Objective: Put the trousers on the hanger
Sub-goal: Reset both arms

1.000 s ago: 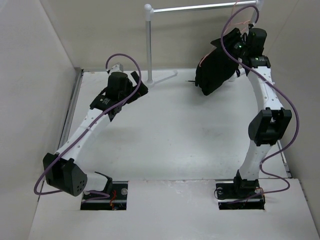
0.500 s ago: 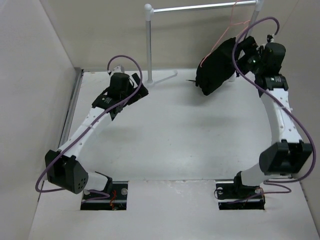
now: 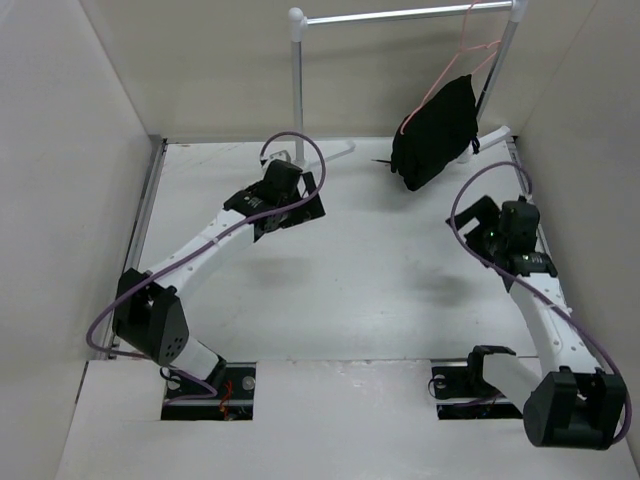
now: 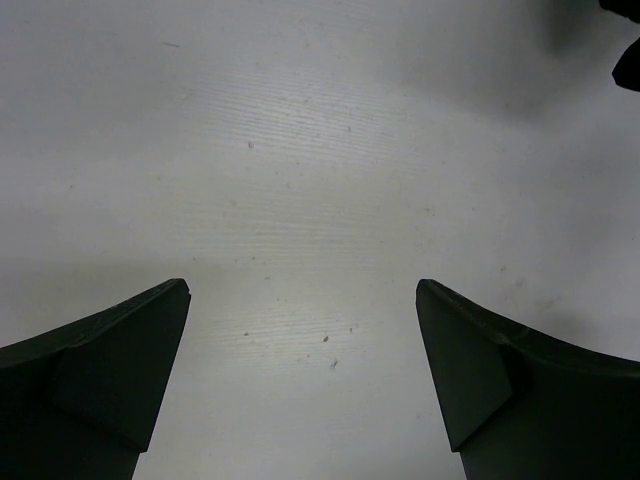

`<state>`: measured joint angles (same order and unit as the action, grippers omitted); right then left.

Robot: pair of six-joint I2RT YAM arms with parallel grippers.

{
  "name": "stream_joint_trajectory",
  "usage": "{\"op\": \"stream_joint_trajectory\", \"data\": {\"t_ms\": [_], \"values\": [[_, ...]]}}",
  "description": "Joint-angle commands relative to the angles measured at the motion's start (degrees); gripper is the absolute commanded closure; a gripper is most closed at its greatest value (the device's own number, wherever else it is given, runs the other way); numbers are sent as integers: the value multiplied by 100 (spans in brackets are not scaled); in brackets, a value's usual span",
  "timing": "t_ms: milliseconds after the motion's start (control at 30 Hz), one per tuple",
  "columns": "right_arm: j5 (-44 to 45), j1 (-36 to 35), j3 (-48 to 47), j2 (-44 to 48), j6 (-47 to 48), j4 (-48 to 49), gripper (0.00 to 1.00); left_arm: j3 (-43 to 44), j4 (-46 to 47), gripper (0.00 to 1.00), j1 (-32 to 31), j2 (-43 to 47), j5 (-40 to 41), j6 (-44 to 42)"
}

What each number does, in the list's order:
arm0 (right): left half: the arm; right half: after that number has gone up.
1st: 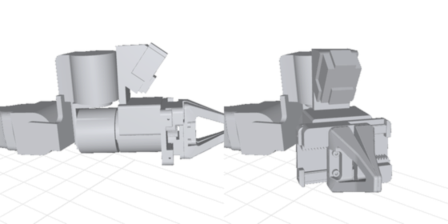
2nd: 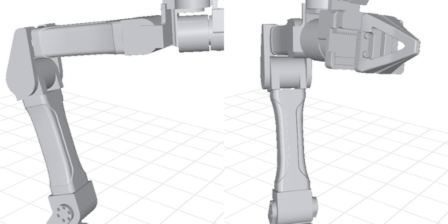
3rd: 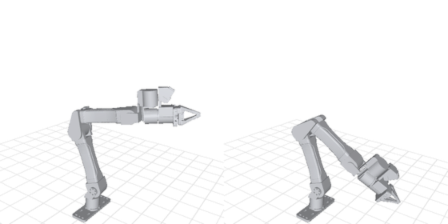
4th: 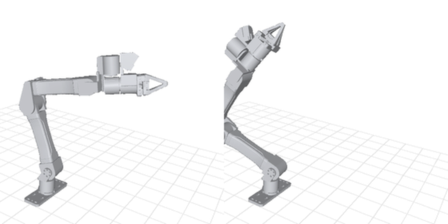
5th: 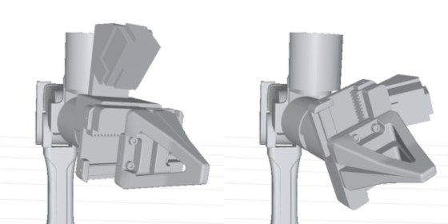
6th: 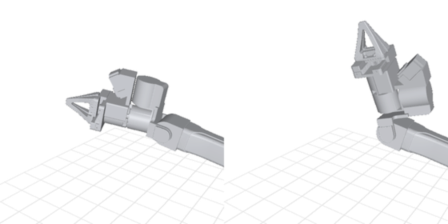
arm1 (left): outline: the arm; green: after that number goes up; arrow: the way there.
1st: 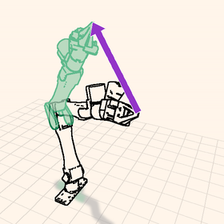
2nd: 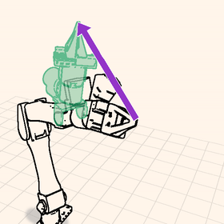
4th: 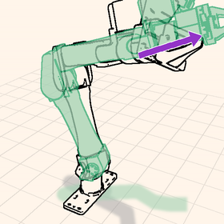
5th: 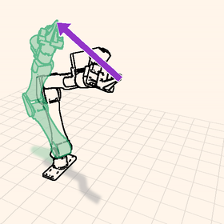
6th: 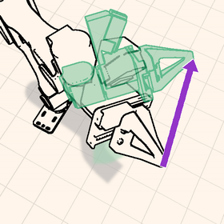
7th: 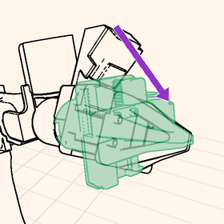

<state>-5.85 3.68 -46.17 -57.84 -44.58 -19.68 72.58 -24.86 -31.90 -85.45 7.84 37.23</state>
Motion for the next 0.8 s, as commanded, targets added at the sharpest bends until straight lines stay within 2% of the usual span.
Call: {"op": "stream_joint_trajectory", "data": {"t_ms": [0,133,333,767], "values": [[452,-108,546,361,19,-273,0,-33,51,0,-136,-42,174,-93],[435,-144,1109,695,-191,-326,0,-287,174,0,-329,-147,236,-50],[409,-267,1558,660,-297,-440,0,-525,271,0,-558,-332,271,56],[391,-293,1489,564,-25,-405,0,-464,166,0,-743,-367,561,109]]}}
